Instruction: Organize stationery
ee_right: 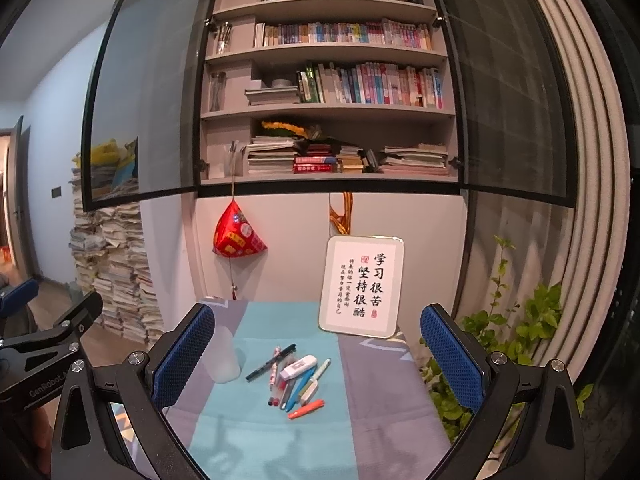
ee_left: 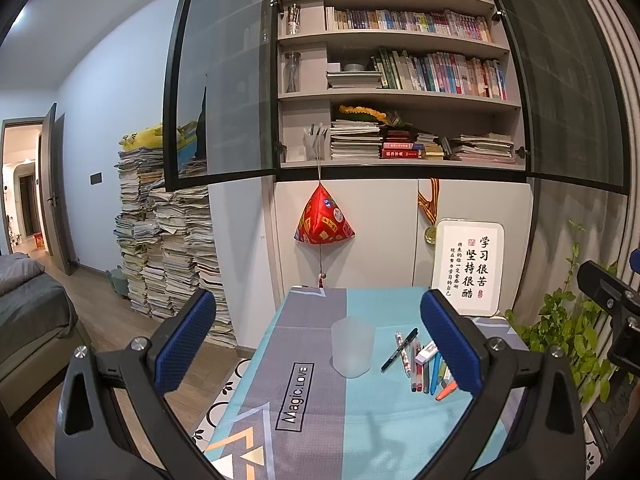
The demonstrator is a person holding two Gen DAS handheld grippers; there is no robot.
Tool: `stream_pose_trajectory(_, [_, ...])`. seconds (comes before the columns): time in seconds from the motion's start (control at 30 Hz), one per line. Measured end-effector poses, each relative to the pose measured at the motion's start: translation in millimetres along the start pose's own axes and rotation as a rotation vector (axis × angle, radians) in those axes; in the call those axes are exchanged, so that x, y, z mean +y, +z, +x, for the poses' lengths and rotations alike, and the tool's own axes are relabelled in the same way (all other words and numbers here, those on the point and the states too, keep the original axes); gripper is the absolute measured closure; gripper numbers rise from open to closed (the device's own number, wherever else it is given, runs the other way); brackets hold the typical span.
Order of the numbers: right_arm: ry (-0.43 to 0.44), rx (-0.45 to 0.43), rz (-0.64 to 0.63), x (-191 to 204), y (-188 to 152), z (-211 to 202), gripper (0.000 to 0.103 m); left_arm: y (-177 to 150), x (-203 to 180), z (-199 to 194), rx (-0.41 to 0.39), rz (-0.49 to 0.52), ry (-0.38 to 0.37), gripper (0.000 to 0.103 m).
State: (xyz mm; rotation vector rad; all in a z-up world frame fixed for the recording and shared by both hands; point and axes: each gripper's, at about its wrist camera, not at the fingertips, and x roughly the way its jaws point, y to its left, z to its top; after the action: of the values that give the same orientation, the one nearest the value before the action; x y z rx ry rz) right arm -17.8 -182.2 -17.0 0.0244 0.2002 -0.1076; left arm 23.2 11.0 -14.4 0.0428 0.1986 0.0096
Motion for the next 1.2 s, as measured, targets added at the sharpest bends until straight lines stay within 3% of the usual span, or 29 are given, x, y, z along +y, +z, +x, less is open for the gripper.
stream_pose_trajectory(0.73, [0.027,0.084,-0.023,11,-7,41,0.000,-14,0,42,0.082,0.004,0.007,0.001])
stream_pose_trajectory(0.97, [0.097,0.119,-0.071,27,-17,71,0.000,-25,8,74,0.141,-0.004,0.023,0.001])
stream_pose_trajectory(1.2, [0.284,0.165,-0.185,61,-45,116,0.000,-48,32,118,0.193,-0.030,0.088,0.001])
